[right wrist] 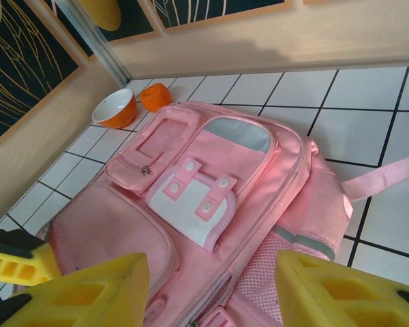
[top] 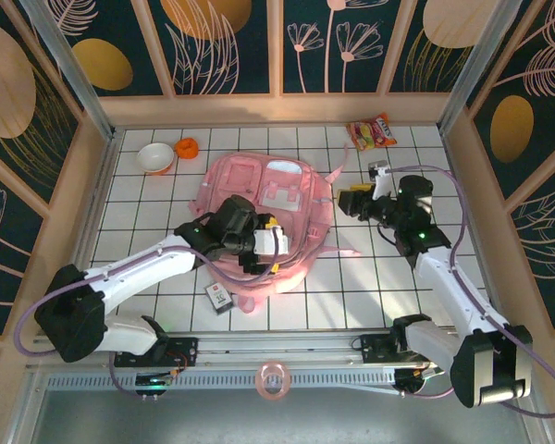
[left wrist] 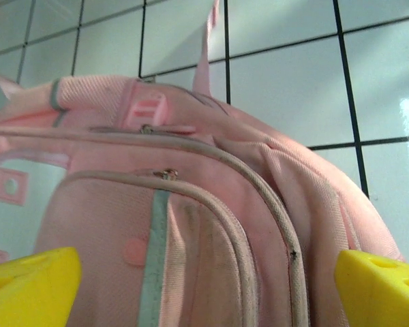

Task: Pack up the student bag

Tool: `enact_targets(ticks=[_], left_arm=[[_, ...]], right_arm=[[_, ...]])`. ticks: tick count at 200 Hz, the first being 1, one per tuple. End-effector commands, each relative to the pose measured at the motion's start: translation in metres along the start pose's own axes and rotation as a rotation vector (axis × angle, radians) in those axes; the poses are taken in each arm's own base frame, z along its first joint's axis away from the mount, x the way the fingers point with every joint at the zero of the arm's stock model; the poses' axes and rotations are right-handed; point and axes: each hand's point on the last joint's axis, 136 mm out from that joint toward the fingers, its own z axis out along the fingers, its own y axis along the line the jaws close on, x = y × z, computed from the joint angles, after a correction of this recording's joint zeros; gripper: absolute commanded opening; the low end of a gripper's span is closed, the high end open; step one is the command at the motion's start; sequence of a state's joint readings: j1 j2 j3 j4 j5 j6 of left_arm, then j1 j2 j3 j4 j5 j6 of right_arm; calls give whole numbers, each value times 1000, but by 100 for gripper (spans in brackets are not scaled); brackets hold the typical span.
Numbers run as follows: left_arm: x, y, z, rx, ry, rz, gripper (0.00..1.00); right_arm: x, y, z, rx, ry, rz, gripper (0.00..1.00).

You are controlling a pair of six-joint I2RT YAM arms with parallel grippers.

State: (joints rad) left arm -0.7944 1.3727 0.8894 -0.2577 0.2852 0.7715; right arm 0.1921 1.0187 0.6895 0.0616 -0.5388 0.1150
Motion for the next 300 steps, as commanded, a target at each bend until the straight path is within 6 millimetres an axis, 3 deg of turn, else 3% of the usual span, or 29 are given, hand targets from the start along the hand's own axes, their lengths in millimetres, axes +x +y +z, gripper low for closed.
enact_targets(ticks=[1, 31, 45, 53, 59, 66, 82, 114, 145, 176, 224, 247, 267, 300], left_arm=[[18, -7, 10, 0, 66, 0, 95], [52, 7, 16, -115, 199, 46, 94], [64, 10, 20, -146, 246, 60, 87], [70, 16, 21, -183, 267, 63, 69], [71, 19, 20, -205, 275, 62, 44], [69, 25, 18, -237, 270, 55, 23], [52, 33, 5, -280, 197, 33, 0], [4, 53, -42, -339, -125, -125, 0], [-12, 66, -74, -368, -285, -178, 0], [-7, 68, -76, -372, -285, -182, 0], [-5, 72, -77, -385, -293, -202, 0], [-4, 72, -75, -384, -292, -200, 0], [-4, 71, -71, -372, -289, -194, 0], [-4, 71, -69, -362, -282, -183, 0]], right_arm=[[0, -1, -8, 16, -16, -19, 52], [6, 0, -7, 4, 1, -10, 52], [9, 1, -6, -7, -1, -7, 53], [9, 1, -6, -14, -7, -10, 53], [9, 2, -6, -19, -11, -14, 53], [9, 3, -6, -23, -16, -24, 53], [10, 4, -6, -30, -29, -65, 53], [17, 5, -4, -52, -13, -123, 56], [39, 22, 9, -143, 79, -193, 55], [65, 43, 32, -213, 184, -296, 52], [94, 61, 67, -293, 293, -274, 49], [91, 73, 78, -320, 278, -297, 50], [90, 93, 86, -311, 250, -462, 52], [90, 108, 90, -319, 191, -660, 53]])
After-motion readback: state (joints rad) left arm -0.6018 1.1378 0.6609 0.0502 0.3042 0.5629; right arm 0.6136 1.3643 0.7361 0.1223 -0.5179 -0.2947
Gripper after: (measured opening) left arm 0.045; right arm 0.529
